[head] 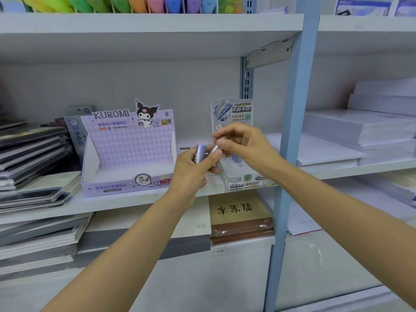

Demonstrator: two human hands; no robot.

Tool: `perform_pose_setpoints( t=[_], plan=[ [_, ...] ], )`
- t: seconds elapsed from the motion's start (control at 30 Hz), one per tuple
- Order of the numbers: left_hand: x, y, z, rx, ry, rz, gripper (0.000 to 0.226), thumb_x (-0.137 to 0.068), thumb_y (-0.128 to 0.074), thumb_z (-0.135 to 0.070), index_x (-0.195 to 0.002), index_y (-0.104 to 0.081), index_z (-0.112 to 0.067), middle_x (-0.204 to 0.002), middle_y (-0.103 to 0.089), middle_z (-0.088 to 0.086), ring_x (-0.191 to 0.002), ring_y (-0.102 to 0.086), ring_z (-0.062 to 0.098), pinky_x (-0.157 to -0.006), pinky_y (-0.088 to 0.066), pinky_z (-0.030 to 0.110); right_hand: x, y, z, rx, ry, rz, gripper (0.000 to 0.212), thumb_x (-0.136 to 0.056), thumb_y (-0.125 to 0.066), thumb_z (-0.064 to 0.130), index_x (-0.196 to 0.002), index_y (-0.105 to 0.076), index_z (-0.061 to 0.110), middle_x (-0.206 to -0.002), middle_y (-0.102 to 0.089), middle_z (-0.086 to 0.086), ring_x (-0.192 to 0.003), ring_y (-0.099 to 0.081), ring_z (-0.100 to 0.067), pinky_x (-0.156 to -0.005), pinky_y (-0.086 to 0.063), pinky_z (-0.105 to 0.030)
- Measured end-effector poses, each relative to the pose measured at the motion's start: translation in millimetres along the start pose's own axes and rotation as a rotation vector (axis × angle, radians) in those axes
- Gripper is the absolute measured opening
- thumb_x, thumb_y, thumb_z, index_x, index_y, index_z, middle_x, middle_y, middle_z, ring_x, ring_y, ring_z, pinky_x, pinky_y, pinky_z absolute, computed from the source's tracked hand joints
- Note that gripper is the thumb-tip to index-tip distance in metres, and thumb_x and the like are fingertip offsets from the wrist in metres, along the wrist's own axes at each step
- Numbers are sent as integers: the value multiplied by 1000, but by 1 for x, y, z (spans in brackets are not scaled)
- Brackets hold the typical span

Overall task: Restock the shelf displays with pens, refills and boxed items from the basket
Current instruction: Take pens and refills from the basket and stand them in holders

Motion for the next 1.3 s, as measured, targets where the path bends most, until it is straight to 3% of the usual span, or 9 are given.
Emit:
perform_pose_setpoints(
  t=[0.13,0.3,0.43,0.57,0.73,0.9,0.97,1.07,1.3],
  plan=[
    [4,2,-4,47,-10,-37,12,-84,-74,-18,-96,-71,-18,-68,-66,-1,-59,-58,11,-37,-27,16,5,21,-1,-174,-29,-197,12,-88,-66,6,-100,-67,5,-80,-70,-5,-69,-65,-15,-69,-55,-23],
    [7,5,-8,95,-28,-109,6,-86,-72,-15,-83,-70,-20,-69,-66,4,-53,-55,9,-37,-29,14,18,25,-5,-274,-97,-61,25,-78,-73,13,-102,-67,9,-85,-72,-3,-75,-69,-17,-73,-56,-24],
    [7,0,-4,65,79,-79,15,-86,-71,-29,-89,-69,-14,-73,-70,1,-51,-56,7,-36,-28,14,23,29,-4,-369,-101,-110,29,-80,-70,8,-109,-66,8,-86,-72,-3,-77,-69,-17,-74,-56,-24],
    [7,-3,-1,69,153,-18,25,-92,-63,-35,-100,-69,-12,-70,-68,-2,-52,-55,8,-39,-31,15,15,44,1,-223,-108,-238,18,-90,-64,6,-107,-67,7,-93,-72,-8,-80,-70,-15,-72,-56,-22],
    [1,0,2,171,234,-45,25,-97,-46,-21,-101,-66,-8,-63,-64,2,-48,-52,10,-40,-37,18,2,57,-2,149,-122,-287,18,-88,-68,7,-106,-67,10,-100,-69,-14,-89,-67,-24,-79,-57,-28],
    [2,4,8,71,167,25,24,-103,-41,-24,-109,-63,-16,-66,-66,0,-55,-58,11,-51,-47,21,-18,36,-10,515,-49,-196,17,-85,-72,12,-102,-69,13,-90,-68,0,-84,-62,-13,-70,-44,-5],
    [4,5,10,40,130,71,22,-103,-43,-28,-112,-62,-22,-69,-66,-1,-60,-61,13,-57,-51,24,-25,28,-16,644,-38,-135,18,-85,-72,14,-103,-69,12,-93,-69,-1,-87,-63,-14,-76,-47,-11],
    [5,7,10,45,102,94,18,-102,-47,-28,-113,-61,-25,-69,-64,-2,-61,-60,13,-60,-53,25,-33,22,-25,781,-64,-54,20,-85,-73,19,-104,-70,12,-94,-69,-2,-87,-62,-15,-82,-53,-31],
    [3,13,14,36,86,96,18,-101,-48,-26,-115,-59,-22,-68,-64,-3,-59,-58,11,-56,-50,22,-45,22,-28,816,-103,10,30,-84,-74,25,-110,-59,20,-81,-64,5,-82,-61,-17,-75,-49,-34]
  ],
)
Point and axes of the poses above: each hand's wrist, its own x-axis away from the middle knuckle, its own y-axis out of the back of the hand, z = x × y, the point moved 4 cm from there along -x, towards the middle knuckle
